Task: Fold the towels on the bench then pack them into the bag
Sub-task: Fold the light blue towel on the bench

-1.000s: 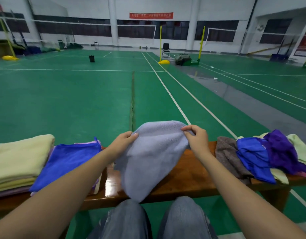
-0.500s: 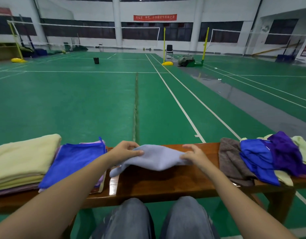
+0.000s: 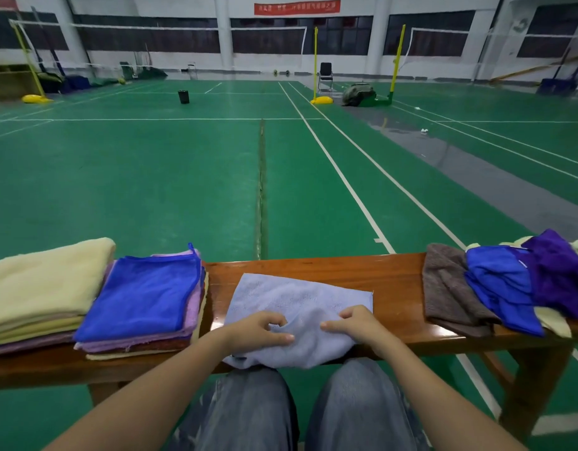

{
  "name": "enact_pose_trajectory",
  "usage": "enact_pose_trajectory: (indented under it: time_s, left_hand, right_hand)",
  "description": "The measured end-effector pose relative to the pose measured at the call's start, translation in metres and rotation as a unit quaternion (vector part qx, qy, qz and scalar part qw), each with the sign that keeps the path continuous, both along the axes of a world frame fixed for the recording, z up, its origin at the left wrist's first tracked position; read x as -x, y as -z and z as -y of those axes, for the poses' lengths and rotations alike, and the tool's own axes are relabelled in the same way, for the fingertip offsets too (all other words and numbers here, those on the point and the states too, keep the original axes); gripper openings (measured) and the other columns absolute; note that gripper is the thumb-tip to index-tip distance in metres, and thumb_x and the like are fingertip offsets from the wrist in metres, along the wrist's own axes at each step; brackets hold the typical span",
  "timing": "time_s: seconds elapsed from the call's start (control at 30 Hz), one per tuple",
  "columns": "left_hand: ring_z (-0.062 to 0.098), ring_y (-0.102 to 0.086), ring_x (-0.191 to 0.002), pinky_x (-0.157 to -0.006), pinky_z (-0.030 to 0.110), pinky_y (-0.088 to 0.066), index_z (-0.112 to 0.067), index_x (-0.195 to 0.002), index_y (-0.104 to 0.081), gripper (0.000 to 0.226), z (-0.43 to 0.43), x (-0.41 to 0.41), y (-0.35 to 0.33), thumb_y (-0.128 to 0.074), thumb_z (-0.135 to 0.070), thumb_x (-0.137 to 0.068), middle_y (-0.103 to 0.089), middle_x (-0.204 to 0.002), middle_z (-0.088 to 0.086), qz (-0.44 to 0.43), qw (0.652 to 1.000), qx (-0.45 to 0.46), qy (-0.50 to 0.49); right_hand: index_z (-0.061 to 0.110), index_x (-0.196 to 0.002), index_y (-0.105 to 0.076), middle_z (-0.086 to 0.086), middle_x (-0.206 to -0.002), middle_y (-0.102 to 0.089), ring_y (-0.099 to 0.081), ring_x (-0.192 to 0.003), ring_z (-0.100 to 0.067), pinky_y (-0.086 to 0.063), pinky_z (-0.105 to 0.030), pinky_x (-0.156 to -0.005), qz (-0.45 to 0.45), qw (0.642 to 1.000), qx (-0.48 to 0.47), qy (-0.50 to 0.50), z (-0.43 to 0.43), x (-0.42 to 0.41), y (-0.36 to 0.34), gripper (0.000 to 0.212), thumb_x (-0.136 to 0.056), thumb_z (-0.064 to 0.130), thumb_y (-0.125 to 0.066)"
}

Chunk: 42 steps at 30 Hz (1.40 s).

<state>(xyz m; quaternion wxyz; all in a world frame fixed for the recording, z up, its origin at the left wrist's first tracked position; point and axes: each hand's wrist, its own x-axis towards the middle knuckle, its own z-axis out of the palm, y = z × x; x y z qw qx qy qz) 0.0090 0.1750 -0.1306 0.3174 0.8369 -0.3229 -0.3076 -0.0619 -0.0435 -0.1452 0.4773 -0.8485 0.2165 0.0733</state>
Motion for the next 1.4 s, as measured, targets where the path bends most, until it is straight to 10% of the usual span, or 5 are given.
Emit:
enact_pose_trajectory:
  time_s: [0.13,0.4,0.57,0.97,1.4]
  left_hand:
    - [0.004,-0.032,-0.055,-0.055,0.019,-0.027,-0.018,-0.071,-0.044,0.038,0.001,-0.006,0.005,-0.07,-0.044,-0.08,-0.036,-0.064,-0.009,0.005,0.999,-0.046,0.015]
    - [0.013,-0.051,-0.088,-0.074,0.024,-0.042,-0.012,-0.108,-0.063,0.052,-0.016,-0.027,-0.003,-0.075,-0.047,-0.072,-0.053,-0.097,-0.005,0.049,0.98,-0.19,-0.031]
    - [0.016,-0.06,-0.092,-0.082,0.03,-0.048,-0.008,-0.099,-0.069,0.041,-0.026,-0.033,-0.014,-0.077,-0.04,-0.073,-0.064,-0.095,-0.001,-0.003,0.989,-0.139,-0.05]
    - [0.026,-0.054,-0.1,-0.065,0.031,-0.05,-0.021,-0.107,-0.053,0.041,-0.032,-0.058,-0.022,-0.076,-0.017,-0.073,-0.047,-0.112,0.004,-0.145,0.94,0.12,-0.284]
    - [0.018,-0.054,-0.093,-0.071,0.031,-0.042,-0.015,-0.104,-0.054,0.017,0.01,-0.093,0.029,-0.06,-0.023,-0.09,-0.057,-0.102,-0.004,0.196,0.921,0.039,-0.333]
  right_hand:
    - [0.014,-0.067,-0.04,-0.004,-0.068,-0.035,-0.032,-0.061,-0.013,-0.026,-0.026,-0.054,0.036,0.999,-0.013,-0.025,0.009,0.003,-0.002,0.032,-0.079,0.009,-0.07]
    - [0.01,-0.089,-0.044,-0.005,-0.081,-0.041,-0.035,-0.066,-0.01,-0.03,-0.02,-0.054,0.072,0.996,0.002,0.049,0.037,0.016,-0.007,0.023,-0.083,-0.003,-0.063]
    - [0.002,-0.116,-0.055,-0.009,-0.115,-0.06,-0.06,-0.098,-0.022,-0.049,-0.022,-0.073,0.02,0.991,-0.132,0.027,0.05,0.026,-0.009,0.043,-0.077,0.006,-0.072]
    - [0.009,-0.089,-0.062,-0.008,-0.095,-0.065,-0.06,-0.088,-0.025,-0.049,-0.03,-0.069,0.181,0.934,-0.245,0.188,0.058,0.021,-0.004,0.012,-0.084,0.019,-0.067]
    - [0.01,-0.091,-0.048,-0.001,-0.079,-0.052,-0.049,-0.07,-0.015,-0.04,-0.029,-0.058,0.178,0.96,0.1,0.193,0.063,-0.041,0.02,0.012,-0.096,0.02,-0.051]
